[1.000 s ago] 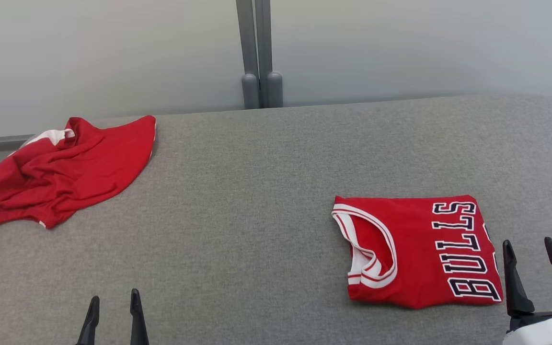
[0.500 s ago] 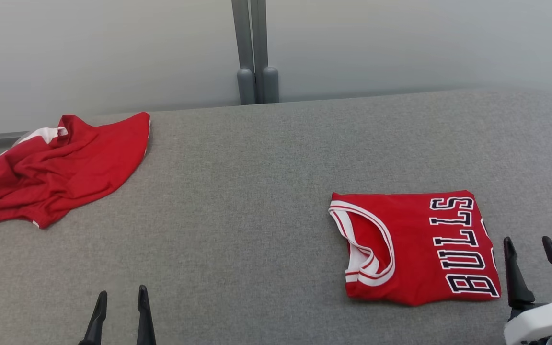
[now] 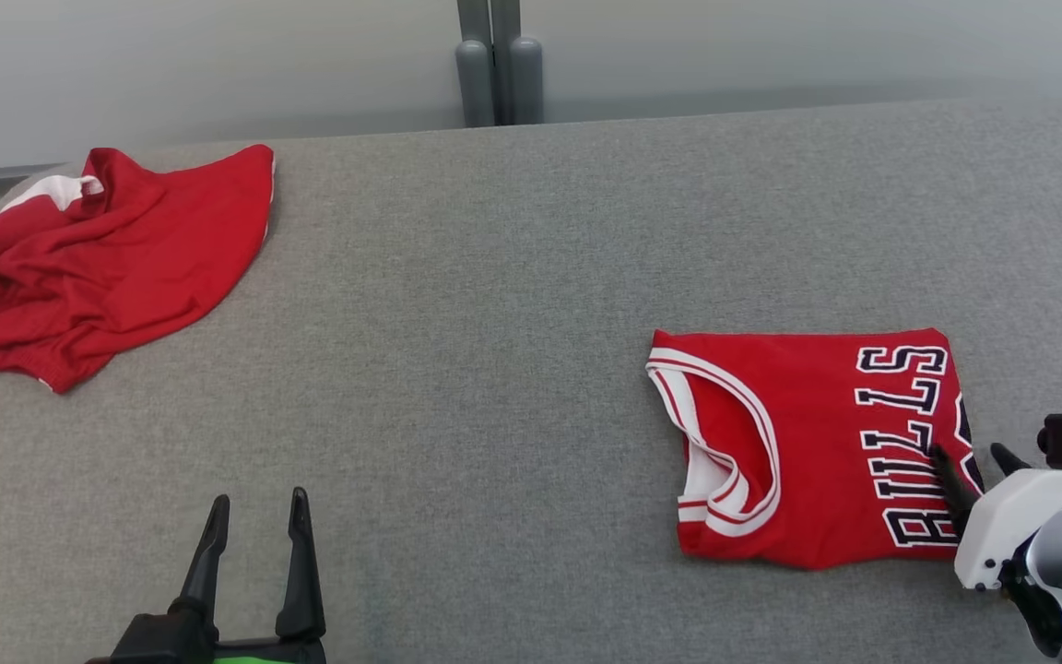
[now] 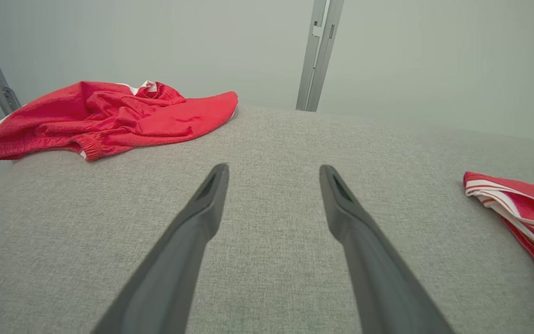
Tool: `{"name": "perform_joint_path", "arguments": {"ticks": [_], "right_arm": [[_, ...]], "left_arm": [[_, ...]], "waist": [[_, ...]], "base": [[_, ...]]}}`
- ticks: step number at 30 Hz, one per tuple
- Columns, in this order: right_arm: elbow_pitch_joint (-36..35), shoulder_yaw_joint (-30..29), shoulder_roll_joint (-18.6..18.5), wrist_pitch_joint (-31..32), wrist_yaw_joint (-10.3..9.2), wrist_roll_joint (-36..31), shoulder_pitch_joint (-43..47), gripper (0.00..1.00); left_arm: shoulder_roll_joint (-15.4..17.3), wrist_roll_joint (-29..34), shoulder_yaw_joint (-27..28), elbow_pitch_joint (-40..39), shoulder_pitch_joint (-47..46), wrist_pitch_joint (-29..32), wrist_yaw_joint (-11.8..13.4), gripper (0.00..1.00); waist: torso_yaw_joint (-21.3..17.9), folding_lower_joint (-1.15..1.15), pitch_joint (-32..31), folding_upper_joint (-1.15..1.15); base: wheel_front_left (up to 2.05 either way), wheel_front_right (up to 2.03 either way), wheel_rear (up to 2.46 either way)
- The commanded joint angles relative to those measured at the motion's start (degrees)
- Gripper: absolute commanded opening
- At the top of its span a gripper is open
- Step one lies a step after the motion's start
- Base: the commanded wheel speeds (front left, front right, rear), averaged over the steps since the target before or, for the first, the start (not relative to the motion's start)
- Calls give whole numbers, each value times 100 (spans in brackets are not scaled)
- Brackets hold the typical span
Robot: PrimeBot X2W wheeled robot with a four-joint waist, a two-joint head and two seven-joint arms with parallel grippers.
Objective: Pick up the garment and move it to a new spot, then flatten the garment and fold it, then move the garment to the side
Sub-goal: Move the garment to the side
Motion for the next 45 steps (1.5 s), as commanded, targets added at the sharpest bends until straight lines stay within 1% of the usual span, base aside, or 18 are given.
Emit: {"name": "perform_joint_path", "arguments": {"ticks": [1,4,5,6,7,9,11,15,19,21,27,31,32,33,35,38,42,45], "right_arm": [[99,93,25,42,-1,177,-122,100],[194,365,9,154,2,608,-224,100],[188,450,-45,162,2,780,-266,44],[165,507,-81,159,1,913,-304,18],[97,580,-152,161,1,1102,-367,0],[-65,675,-341,164,1,1413,-472,0],[-301,753,-634,192,0,1650,-628,0],[-716,741,-1453,244,-2,1874,-1010,0],[-688,498,-2103,320,-1,2066,-1475,0],[-503,286,-2469,251,-3,2023,-1712,0],[459,-129,-3102,-9,-2,1596,-2202,0],[1243,-327,-3200,-152,-2,1287,-2472,0],[1429,-347,-3168,-238,-2,1149,-2560,45],[1573,-373,-3142,-312,-3,1035,-2641,100],[1857,-373,-3101,-497,-3,695,-2790,100],[1926,-332,-2939,-1006,-2,259,-2977,100],[1610,-154,-2555,-1568,-2,-57,-2918,100],[1174,38,-2123,-1749,-2,-190,-2615,100]], "left_arm": [[17,1,5,-14,-77,0,28,100],[17,0,0,-32,-92,-1,49,100],[17,-2,1,-39,-104,-1,57,100],[17,-3,1,-45,-115,-1,61,100],[17,-4,8,-60,-134,0,70,100],[17,-1,25,-90,-159,0,77,100],[17,7,42,-153,-223,0,71,100],[17,83,-46,-299,-553,0,18,100],[17,136,-182,-429,-974,-1,-8,100],[17,131,-262,-514,-1214,-1,35,100],[17,188,-464,-667,-1568,-1,76,100],[17,231,-436,-677,-1566,0,96,100],[17,249,-410,-662,-1548,-1,100,100],[17,260,-384,-648,-1526,-1,106,100],[17,250,-321,-629,-1477,-1,130,100],[17,185,-261,-596,-1357,-1,131,100],[17,94,-148,-557,-1156,-1,116,100],[17,7,-59,-508,-953,-1,103,100]], "waist": [[110,0,101,0],[138,0,146,0],[144,0,166,0],[145,0,185,0],[140,0,219,0],[117,0,288,0],[74,0,457,0],[25,0,1042,0],[14,0,1647,0],[47,0,1937,0],[133,0,2438,0],[161,0,2521,0],[156,0,2509,0],[149,0,2492,0],[121,0,2412,0],[60,0,2151,0],[-70,0,1666,0],[-159,0,1164,0]], "base": [[0,0,0],[0,0,0],[0,0,0],[0,0,0],[0,0,0],[0,0,0],[0,0,0],[0,0,0],[0,0,0],[0,0,0],[0,0,0],[0,0,0],[0,0,0],[0,0,0],[0,0,0],[0,0,0],[0,0,0],[0,0,0]]}}
